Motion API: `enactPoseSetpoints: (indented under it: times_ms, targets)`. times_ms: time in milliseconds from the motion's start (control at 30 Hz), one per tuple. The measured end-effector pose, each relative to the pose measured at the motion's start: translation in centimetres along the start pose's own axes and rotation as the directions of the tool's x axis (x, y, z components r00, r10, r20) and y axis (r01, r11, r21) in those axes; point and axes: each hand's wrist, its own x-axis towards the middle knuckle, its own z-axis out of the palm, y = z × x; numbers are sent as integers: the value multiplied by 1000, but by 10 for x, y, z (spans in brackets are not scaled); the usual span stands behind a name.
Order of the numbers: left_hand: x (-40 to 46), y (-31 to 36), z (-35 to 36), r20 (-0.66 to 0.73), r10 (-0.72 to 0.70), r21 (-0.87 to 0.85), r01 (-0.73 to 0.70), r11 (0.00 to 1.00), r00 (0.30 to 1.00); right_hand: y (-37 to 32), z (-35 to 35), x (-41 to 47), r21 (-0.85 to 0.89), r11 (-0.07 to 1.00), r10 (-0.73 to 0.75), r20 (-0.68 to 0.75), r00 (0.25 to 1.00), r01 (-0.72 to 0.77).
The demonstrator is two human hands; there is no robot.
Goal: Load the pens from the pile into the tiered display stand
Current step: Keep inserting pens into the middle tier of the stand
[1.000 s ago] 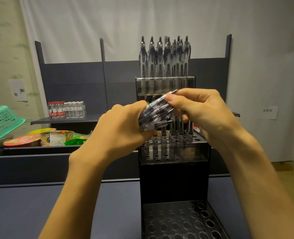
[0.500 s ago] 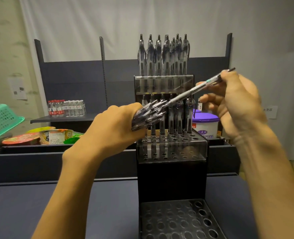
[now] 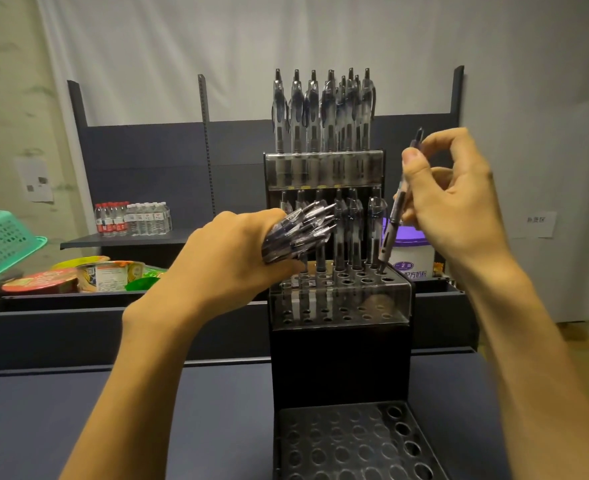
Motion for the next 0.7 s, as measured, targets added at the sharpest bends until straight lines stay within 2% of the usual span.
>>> enactPoseSetpoints:
  times_ms: [267, 400, 567, 700]
  targets:
    - [1, 0, -1, 11, -12, -3, 12, 1000, 1000, -3, 2, -3, -178, 981, -81, -25, 996, 75]
    - [2, 0, -2, 11, -15, -15, 15, 1000, 1000, 2, 4, -3, -227, 974, 8, 46, 999, 2]
    - [2, 1, 0, -6, -16, -26, 16, 1000, 1000, -1, -1, -2, -207, 978, 31, 18, 999, -27]
    - [3, 2, 2, -1, -13, -22, 13, 1000, 1000, 0, 6, -6, -234, 968, 123, 142, 982, -88]
